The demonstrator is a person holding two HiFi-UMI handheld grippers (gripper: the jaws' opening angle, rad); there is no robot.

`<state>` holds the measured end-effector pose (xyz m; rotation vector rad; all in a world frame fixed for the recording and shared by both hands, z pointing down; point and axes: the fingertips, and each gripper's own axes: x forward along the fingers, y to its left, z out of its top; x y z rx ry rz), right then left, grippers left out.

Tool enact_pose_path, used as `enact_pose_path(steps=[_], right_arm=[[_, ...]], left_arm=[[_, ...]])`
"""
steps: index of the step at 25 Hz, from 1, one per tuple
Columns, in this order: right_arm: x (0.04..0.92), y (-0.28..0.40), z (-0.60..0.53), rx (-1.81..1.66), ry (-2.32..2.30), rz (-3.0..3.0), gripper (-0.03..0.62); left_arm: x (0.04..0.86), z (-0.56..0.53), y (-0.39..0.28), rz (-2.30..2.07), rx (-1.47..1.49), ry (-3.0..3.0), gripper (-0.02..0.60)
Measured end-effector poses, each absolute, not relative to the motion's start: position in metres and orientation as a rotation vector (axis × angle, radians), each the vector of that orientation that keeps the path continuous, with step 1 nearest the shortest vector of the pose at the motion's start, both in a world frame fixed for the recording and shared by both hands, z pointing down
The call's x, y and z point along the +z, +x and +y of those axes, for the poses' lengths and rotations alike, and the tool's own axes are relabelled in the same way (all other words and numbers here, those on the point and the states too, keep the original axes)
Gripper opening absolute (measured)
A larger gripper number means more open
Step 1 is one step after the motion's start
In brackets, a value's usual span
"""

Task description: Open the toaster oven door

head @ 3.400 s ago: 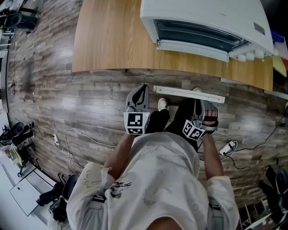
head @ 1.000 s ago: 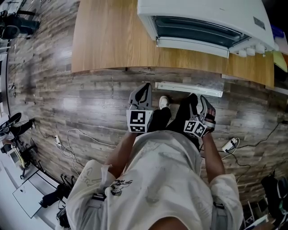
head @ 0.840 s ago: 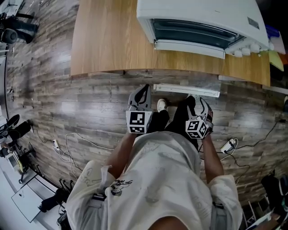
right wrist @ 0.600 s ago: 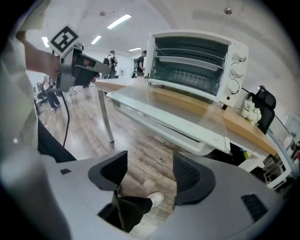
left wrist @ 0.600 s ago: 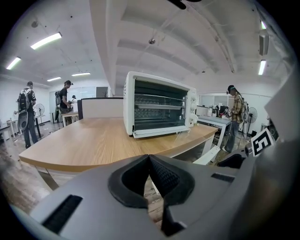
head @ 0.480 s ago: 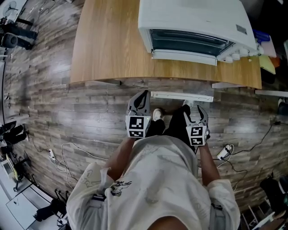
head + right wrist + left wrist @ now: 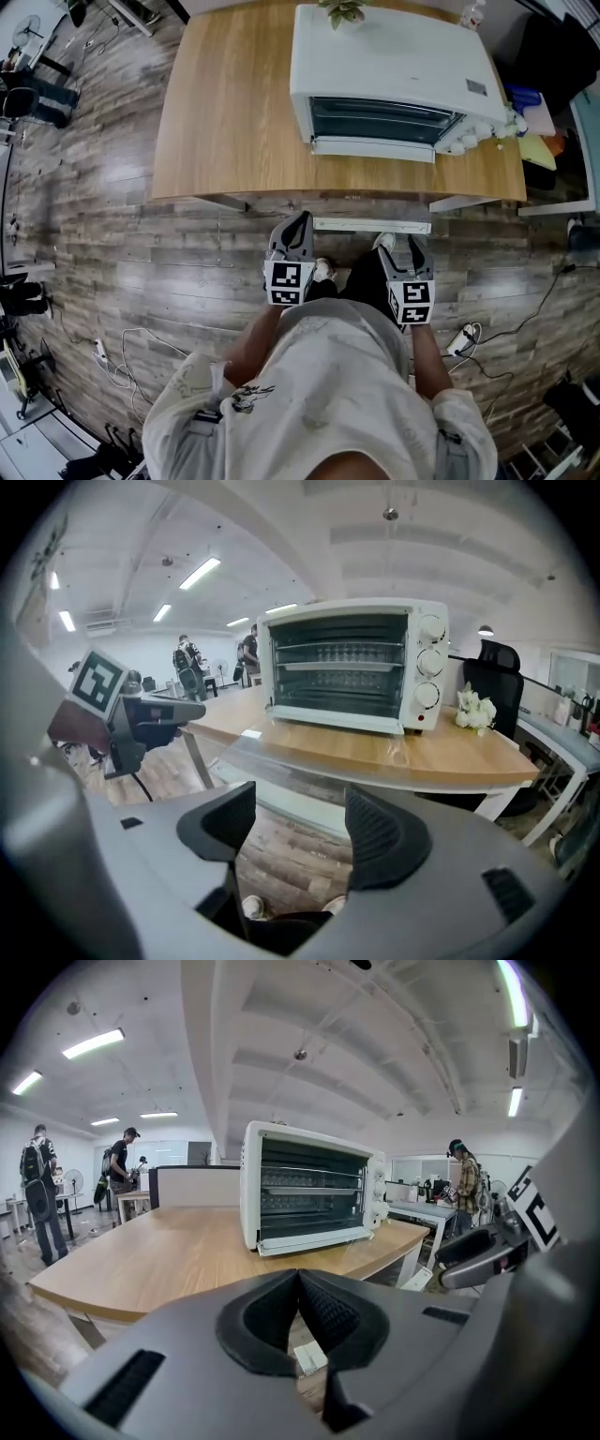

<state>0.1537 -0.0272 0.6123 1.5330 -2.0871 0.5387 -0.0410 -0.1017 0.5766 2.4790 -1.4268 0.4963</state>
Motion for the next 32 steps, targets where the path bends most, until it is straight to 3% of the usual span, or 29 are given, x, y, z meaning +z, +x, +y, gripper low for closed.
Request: enact_pose_path(steps=[19, 32], right_arm=[[0.480, 0.194, -0.123, 0.182, 1.908, -2.149, 0.307], [0.386, 0.211, -0.145, -0.088, 2.068, -2.217, 0.298]], left_arm=[[0.510, -0.142, -0.048, -1.538, 0.375, 2.562, 0.014], [0.419, -0.172, -0.057, -1.692, 0.186, 2.700, 0.014]])
